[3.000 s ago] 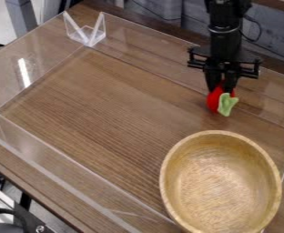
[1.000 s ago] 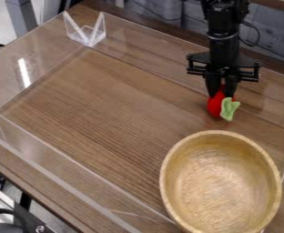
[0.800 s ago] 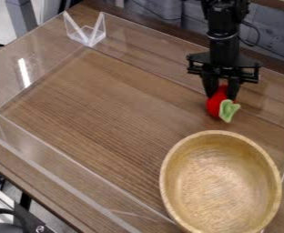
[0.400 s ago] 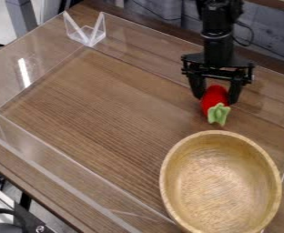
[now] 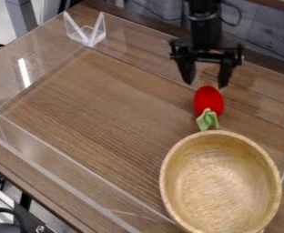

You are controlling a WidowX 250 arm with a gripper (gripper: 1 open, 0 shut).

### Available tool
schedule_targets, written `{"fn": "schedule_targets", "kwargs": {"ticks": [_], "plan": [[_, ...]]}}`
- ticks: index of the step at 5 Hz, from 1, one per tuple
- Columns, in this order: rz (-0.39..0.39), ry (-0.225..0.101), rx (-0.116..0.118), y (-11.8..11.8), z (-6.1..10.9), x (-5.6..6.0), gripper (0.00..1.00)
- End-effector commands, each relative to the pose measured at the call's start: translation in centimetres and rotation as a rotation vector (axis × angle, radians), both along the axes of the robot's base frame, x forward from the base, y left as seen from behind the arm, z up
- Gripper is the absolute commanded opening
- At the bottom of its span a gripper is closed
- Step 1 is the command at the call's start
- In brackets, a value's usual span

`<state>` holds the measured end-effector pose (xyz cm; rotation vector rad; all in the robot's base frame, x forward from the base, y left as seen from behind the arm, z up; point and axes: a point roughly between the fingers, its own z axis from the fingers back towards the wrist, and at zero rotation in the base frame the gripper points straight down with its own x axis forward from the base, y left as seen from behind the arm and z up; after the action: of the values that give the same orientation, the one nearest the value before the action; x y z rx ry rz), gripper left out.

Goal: Move the red fruit to the right

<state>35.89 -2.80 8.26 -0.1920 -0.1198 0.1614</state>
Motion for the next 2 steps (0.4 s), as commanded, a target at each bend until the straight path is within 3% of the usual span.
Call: {"fn": "schedule_targets", "kwargs": {"ticks": [1, 2], "plan": [[0.009, -0.09, -0.01, 0.9, 3.8, 0.1, 1.0], [0.017, -0.112, -0.009, 1.6, 5.0, -0.2, 1.0]]}}
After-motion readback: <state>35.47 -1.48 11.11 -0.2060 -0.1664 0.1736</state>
